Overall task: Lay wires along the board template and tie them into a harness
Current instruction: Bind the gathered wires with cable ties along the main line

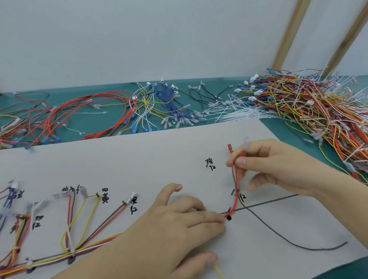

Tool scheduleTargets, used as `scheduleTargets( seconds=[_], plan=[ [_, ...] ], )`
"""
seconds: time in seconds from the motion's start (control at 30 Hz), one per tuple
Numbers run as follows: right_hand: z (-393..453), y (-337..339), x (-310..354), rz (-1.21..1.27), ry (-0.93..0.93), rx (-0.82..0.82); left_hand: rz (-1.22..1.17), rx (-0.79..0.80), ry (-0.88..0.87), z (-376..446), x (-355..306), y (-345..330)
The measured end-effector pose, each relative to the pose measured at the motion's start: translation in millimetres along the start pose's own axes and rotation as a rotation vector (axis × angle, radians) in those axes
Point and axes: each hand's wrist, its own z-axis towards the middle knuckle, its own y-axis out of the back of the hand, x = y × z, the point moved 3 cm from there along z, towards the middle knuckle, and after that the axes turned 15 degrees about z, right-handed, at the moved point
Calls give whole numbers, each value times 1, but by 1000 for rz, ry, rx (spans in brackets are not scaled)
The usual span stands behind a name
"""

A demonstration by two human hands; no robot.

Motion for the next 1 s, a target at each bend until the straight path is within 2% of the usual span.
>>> scheduleTargets(
  seconds=[0.13, 0.3, 0.47, 0.6, 0.67, 0.83, 1.0],
  plan=[
    [22, -4, 5, -130, 23, -43, -21, 3, 3, 1, 0, 0],
    [39, -11, 11, -433, 12, 62, -26, 6, 2, 1, 1, -1],
    [48, -23, 14, -1161, 244, 116, -9, 28, 2, 0, 1, 0],
    [51, -23, 10, -1390, 300, 82, -22, 34, 5, 1, 1, 1],
    [49, -22, 7, -1408, 356, 62, -32, 43, 8, 1, 1, 1],
    [45, -17, 13, -1019, 416, -62, -58, 49, 17, 1, 1, 2],
    [59, -28, 3, -1164, 364, -24, -70, 46, 20, 1, 1, 3]
  ],
)
